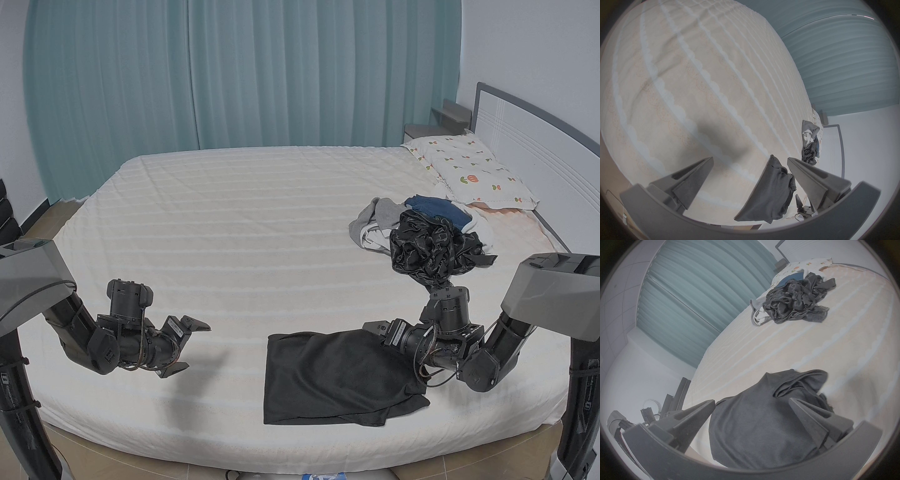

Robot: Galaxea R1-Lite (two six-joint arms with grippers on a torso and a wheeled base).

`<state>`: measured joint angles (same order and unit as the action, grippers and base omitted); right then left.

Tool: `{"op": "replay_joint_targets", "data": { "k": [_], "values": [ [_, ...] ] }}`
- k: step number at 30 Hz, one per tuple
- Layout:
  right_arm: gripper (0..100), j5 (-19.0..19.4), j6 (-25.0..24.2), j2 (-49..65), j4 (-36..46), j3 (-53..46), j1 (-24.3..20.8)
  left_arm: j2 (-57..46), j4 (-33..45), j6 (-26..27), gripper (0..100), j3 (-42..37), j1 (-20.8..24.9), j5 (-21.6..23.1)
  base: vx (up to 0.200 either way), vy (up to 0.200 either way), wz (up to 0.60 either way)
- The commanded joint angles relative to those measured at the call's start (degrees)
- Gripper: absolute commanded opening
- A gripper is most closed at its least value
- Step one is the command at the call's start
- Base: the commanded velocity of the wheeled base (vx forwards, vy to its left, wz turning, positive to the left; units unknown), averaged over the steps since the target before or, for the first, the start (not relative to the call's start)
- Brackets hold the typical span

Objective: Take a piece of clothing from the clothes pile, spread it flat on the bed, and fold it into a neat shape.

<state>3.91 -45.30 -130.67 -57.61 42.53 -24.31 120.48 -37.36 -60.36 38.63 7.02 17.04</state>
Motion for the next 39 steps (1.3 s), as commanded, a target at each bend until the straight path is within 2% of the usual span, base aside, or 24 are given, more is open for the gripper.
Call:
{"op": "replay_joint_targets", "data": {
  "k": [1, 8, 14, 19, 25, 31, 34, 39],
  "values": [
    [100, 0.0, -0.1, -2.4, 0.2, 1.1, -0.1, 0.2, 0.0, 0.0, 100, 0.0, 0.0, 0.0, 0.000, 0.000, 0.00],
    [100, 0.1, -0.3, -4.2, 0.2, 2.7, -0.1, 0.3, 0.0, 0.0, 100, 0.1, 0.0, 0.0, 0.000, 0.000, 0.00],
    [100, -0.2, -2.1, -7.6, 0.0, 8.7, 0.8, 0.3, 0.0, 0.0, 100, 0.0, 0.0, 0.0, 0.000, 0.000, 0.00],
    [100, -0.7, -2.7, -10.0, 0.1, 13.2, 4.0, 0.3, 0.0, 0.0, 100, 0.1, 0.0, 0.0, 0.000, 0.000, 0.00],
    [100, -0.8, -3.7, -9.1, -0.6, 12.5, 7.9, 0.3, 0.0, 0.0, 100, 0.1, 0.0, 0.0, 0.000, 0.000, 0.00],
    [100, -0.8, -5.1, -6.5, -3.1, 9.0, 8.9, 0.5, 0.0, 0.0, 100, 0.2, 0.1, 0.0, 0.000, 0.000, 0.00],
    [100, -0.8, -4.0, -5.5, -5.8, 6.3, 9.1, 0.5, 0.0, 0.0, 100, 0.3, 0.1, 0.0, 0.000, 0.000, 0.00],
    [100, 0.1, -0.3, -8.3, -6.2, 7.6, 9.7, 0.6, 0.0, 0.1, 100, 0.3, 0.1, 0.0, 0.000, 0.000, 0.00]
  ]
}}
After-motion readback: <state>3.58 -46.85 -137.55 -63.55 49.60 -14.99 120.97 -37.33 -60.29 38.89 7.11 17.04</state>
